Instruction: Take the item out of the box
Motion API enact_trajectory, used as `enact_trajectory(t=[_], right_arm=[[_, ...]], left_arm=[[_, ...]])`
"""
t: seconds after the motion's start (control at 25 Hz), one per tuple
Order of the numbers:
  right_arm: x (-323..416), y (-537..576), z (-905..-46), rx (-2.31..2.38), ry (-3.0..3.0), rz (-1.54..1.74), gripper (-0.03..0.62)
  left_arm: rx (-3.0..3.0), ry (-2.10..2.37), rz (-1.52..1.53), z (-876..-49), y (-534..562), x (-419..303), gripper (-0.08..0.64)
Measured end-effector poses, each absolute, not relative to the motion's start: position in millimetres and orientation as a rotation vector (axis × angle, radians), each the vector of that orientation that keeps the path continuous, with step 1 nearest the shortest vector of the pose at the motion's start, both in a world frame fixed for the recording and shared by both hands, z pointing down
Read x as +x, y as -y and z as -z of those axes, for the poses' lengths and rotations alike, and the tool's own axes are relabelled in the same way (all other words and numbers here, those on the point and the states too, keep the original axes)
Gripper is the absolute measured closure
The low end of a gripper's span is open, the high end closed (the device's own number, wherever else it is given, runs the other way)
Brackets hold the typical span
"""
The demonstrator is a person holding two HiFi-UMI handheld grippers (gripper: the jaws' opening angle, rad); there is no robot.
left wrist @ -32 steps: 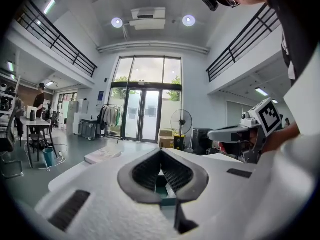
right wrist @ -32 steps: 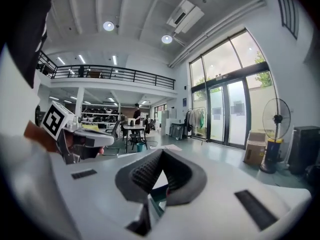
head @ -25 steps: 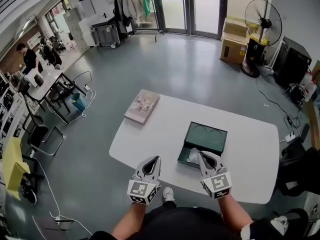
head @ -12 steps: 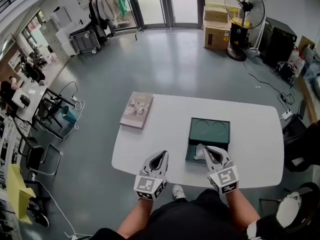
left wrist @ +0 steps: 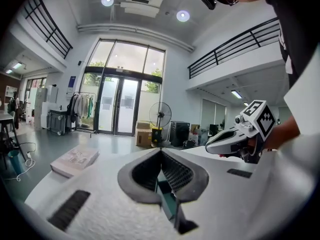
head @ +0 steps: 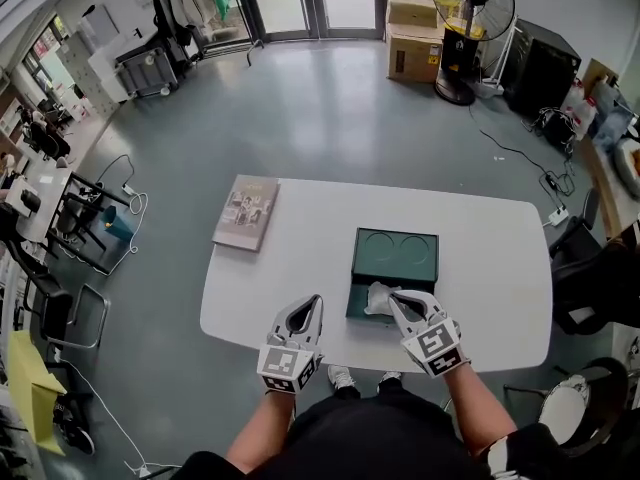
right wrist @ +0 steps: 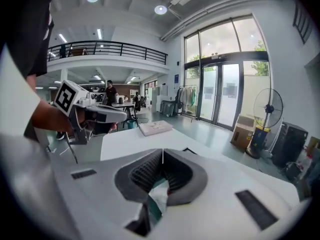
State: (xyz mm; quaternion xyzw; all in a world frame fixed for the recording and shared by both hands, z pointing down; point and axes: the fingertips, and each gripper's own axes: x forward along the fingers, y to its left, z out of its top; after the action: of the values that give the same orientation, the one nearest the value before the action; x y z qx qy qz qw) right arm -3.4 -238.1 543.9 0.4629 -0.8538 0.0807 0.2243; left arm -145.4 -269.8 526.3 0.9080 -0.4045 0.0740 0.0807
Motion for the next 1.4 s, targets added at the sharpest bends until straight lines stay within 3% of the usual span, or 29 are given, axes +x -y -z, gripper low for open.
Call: enact_trajectory(t=[0.92,1.4], right_arm=[[1.2,245.3,-687.3,0.666,2.079,-0.269,0.290],[4.0,253.8,-731.1,0.544,1.983,-0.269,0.284]], left_arm=[[2.606,1.272,-0.262,-554.2,270.0,-139.4,0.551],[2.541,1.322,-0.279,-567.4,267.8,-152.4,0.551]])
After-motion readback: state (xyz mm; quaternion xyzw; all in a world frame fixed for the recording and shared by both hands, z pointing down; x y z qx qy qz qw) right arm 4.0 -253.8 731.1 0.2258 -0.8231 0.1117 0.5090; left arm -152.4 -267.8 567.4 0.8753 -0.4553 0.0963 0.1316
